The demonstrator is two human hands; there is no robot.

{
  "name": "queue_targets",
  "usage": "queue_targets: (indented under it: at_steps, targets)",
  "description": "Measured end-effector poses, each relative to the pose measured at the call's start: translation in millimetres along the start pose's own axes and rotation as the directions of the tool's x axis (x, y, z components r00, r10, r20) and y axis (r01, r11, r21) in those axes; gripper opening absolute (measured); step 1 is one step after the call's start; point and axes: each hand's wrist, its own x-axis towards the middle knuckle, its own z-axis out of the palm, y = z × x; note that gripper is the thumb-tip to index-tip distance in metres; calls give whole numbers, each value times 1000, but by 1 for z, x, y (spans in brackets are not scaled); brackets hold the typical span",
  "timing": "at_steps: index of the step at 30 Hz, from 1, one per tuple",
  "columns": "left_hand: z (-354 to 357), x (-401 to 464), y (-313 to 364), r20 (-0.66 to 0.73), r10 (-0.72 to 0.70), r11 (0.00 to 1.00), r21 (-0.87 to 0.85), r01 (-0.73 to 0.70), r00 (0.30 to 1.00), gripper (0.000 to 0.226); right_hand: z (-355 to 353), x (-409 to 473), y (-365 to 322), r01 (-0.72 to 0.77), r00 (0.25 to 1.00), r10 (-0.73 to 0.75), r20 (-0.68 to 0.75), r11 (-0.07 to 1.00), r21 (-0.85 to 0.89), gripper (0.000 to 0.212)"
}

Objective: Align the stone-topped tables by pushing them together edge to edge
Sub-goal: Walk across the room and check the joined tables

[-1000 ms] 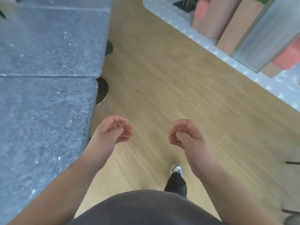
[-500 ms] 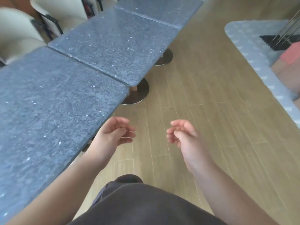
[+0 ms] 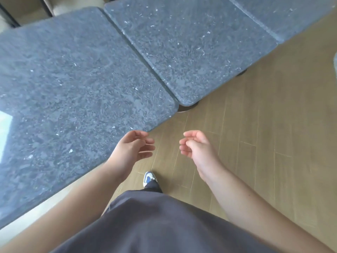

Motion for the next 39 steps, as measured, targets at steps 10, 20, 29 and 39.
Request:
queue_targets:
  at_steps: [10,20,29,39]
  targets:
    - [25,109,-13,-193,-264,956,-182,230,945,22,15,156,2,-250,962,253,103,967,-40,25]
    - [73,176,-45,-188,-653,422,-894,147,733,65,8,296,10,-630,741,607,288,776,-14,33]
    - [62,222,-63,-387,-675,278,-922,-270,628,72,41,331,14,-761,624,683,381,643,94,39]
    - [51,227,-81,-423,-608,199,-901,-386,672,57,64,331,37,-779,621,672,403,584,226,27]
